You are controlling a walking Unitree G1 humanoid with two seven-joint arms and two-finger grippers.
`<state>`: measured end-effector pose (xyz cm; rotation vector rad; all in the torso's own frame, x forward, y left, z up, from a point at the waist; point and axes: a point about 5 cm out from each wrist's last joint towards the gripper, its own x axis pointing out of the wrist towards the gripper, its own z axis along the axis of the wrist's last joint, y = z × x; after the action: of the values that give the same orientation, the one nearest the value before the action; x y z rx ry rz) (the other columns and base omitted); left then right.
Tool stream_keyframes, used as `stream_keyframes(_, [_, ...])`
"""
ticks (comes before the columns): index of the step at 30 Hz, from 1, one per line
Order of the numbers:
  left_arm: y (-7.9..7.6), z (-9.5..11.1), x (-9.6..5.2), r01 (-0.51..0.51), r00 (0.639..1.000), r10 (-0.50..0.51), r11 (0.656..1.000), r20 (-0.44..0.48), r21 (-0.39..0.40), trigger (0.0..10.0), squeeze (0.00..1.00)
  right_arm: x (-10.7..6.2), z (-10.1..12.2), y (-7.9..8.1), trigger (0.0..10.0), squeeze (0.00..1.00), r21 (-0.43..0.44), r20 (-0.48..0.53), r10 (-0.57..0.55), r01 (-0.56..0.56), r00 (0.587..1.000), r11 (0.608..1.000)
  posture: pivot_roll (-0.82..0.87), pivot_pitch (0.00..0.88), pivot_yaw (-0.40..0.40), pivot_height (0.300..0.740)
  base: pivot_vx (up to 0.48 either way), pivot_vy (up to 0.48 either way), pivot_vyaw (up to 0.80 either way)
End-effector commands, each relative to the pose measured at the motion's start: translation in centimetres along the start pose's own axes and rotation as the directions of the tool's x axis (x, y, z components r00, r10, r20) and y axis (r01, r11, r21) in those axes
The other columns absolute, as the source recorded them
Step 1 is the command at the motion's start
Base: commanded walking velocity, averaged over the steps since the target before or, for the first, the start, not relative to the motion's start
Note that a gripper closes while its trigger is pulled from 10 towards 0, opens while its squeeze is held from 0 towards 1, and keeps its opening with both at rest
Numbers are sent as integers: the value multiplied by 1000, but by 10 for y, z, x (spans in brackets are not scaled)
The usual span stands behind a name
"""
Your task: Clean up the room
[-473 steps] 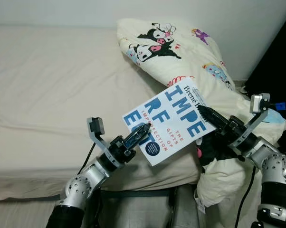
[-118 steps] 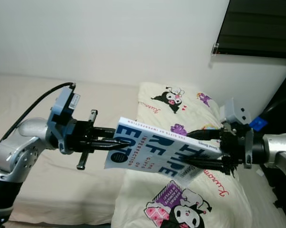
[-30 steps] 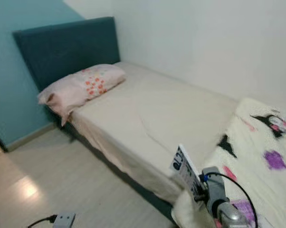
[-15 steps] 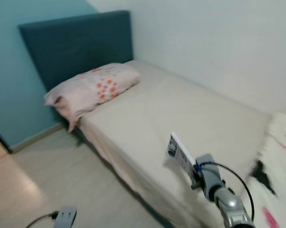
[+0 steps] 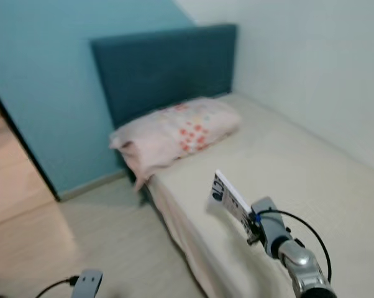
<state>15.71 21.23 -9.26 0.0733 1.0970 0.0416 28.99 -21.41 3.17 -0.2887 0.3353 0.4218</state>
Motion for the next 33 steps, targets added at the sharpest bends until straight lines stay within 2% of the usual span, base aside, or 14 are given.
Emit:
stream_keyframes(1, [-2,4,1,4,1000,-5,1000,8,8,10000,0,-9,-4,-11,10000,0,-11,-8,-34,33,999,999,-47,0,-41,740,480,0,556])
stream_keyframes(5, [-2,4,1,1,1000,-1,1000,8,9,10000,0,-10,-5,-13,10000,0,-4,-8,-45,45,999,999,-47,0,-41,740,480,0,556])
stream_keyframes(13, [0,4,1,-27,1000,27,1000,0,-3,10000,0,-15,-6,-33,10000,0,79,-16,-206,207,978,975,-45,0,-37,740,60,0,105])
stream_keyframes(15, [0,5,1,-20,1000,21,1000,10,-10,10000,0,-16,-10,-37,10000,0,141,-41,-234,238,971,961,-48,0,-35,740,0,0,0])
stream_keyframes(16, [0,5,1,-20,1000,21,1000,10,-10,10000,0,-16,-10,-37,10000,0,141,-41,-234,238,971,961,-48,0,-35,740,0,0,0])
stream_keyframes(17, [0,6,1,-14,1000,14,1000,13,-7,10000,0,-17,-11,-37,10000,0,177,-49,-234,239,971,955,-48,0,-35,740,0,-349,0])
stream_keyframes(18, [-1,6,1,-11,1000,11,1000,14,4,10000,0,-18,-14,-36,10000,0,257,-55,-201,209,978,944,-48,0,-35,740,0,-458,0])
stream_keyframes(19, [-1,6,1,-11,1000,11,1000,14,4,10000,0,-18,-14,-36,10000,0,257,-55,-201,209,978,944,-48,0,-35,740,0,-458,0])
stream_keyframes(20, [-1,7,1,-11,1000,11,1000,15,6,10000,0,-19,-16,-35,10000,0,319,-58,-168,178,984,931,-47,5,-31,740,0,-458,0])
stream_keyframes(21, [-1,7,1,-11,1000,11,1000,15,6,10000,0,-19,-16,-35,10000,0,319,-58,-168,178,984,931,-47,5,-31,740,0,-458,0])
stream_keyframes(22, [-1,8,1,-17,1000,17,1000,17,5,10000,0,-20,-18,-35,10000,0,372,-63,-139,153,988,915,-47,5,-31,740,0,-454,0])
stream_keyframes(27, [1,9,1,-32,999,32,999,22,-5,10000,0,-25,-24,-37,10000,0,448,-88,-106,134,991,884,-44,9,-32,740,0,-91,0])
stream_keyframes(29, [3,8,1,-41,999,41,999,20,-3,10000,0,-30,-27,-42,10000,0,540,-90,-89,124,992,833,-44,17,-33,740,0,0,0])
stream_keyframes(33, [4,6,0,-43,999,43,999,16,-1,10000,0,-30,-28,-42,10000,0,573,-88,-57,97,995,814,-44,20,-32,735,0,0,0])
